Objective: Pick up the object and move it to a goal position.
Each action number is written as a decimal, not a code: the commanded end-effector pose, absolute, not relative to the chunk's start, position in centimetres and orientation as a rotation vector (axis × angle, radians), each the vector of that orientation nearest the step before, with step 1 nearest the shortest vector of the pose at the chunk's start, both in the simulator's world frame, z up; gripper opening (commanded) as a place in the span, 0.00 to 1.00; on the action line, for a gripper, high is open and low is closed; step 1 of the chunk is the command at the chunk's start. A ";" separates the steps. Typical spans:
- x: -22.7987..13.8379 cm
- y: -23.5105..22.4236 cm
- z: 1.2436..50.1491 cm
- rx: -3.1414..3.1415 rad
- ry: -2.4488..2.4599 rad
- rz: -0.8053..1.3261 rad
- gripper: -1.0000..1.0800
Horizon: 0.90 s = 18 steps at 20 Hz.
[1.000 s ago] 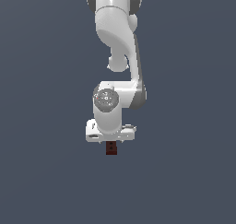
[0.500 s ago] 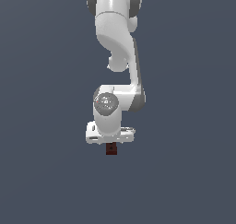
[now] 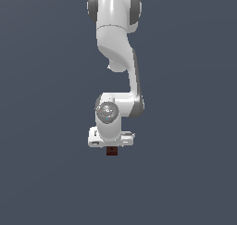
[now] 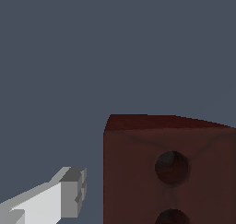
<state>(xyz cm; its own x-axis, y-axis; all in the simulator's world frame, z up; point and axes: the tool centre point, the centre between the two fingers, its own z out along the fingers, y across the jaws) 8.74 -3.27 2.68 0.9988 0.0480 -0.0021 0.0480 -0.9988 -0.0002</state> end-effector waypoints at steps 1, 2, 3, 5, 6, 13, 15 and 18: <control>8.9 -3.3 2.7 -3.141 -0.075 0.000 0.96; 8.9 -3.3 2.7 -3.141 -0.075 0.000 0.00; 8.9 -3.3 2.7 -3.141 -0.075 0.000 0.00; 8.9 -3.3 2.7 -3.141 -0.075 0.000 0.00; 8.9 -3.3 2.7 -3.141 -0.075 0.000 0.00; 8.8 -3.3 2.7 -3.141 -0.075 0.002 0.00; 8.8 -3.1 2.9 -3.141 -0.075 0.002 0.00; 8.8 -2.5 3.8 -3.141 -0.075 0.002 0.00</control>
<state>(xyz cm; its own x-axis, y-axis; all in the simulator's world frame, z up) 8.70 -2.85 3.20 0.9989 0.0469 -0.0050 0.0469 -0.9989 -0.0001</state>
